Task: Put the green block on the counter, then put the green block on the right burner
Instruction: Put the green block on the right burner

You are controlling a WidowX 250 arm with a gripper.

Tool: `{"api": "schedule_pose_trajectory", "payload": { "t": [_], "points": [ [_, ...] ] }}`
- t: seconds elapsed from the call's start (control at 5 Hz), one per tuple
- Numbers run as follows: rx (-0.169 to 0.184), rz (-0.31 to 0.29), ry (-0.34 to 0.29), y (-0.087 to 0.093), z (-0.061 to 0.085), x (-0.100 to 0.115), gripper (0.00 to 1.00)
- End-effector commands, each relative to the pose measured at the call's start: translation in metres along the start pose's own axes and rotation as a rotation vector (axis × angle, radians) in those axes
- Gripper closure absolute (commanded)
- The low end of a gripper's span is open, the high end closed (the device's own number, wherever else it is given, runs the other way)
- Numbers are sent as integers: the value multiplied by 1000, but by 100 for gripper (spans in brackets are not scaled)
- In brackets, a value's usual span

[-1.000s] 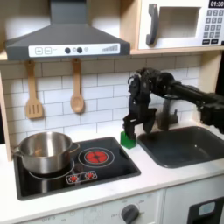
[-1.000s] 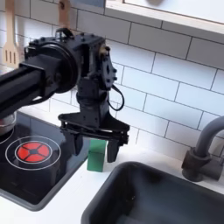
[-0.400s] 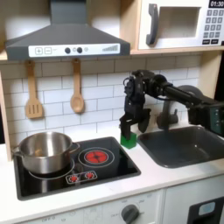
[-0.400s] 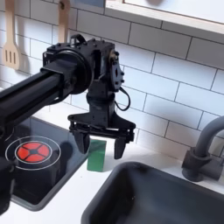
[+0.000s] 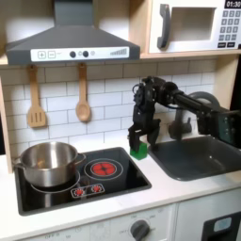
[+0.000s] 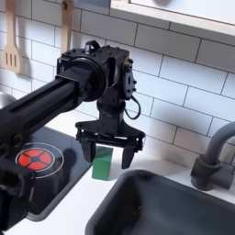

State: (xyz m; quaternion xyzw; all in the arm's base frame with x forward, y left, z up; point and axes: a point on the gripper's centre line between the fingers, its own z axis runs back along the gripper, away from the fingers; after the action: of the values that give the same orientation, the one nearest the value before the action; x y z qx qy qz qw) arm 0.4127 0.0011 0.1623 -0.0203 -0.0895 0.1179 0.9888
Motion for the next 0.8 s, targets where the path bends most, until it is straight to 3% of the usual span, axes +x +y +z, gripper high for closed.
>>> {"api": "schedule_pose_trajectory", "payload": {
  "t": [0.0, 0.6],
  "points": [
    [12, 8, 14, 4, -5, -1, 0],
    [26, 18, 49, 13, -19, 1, 0]
  ]
}}
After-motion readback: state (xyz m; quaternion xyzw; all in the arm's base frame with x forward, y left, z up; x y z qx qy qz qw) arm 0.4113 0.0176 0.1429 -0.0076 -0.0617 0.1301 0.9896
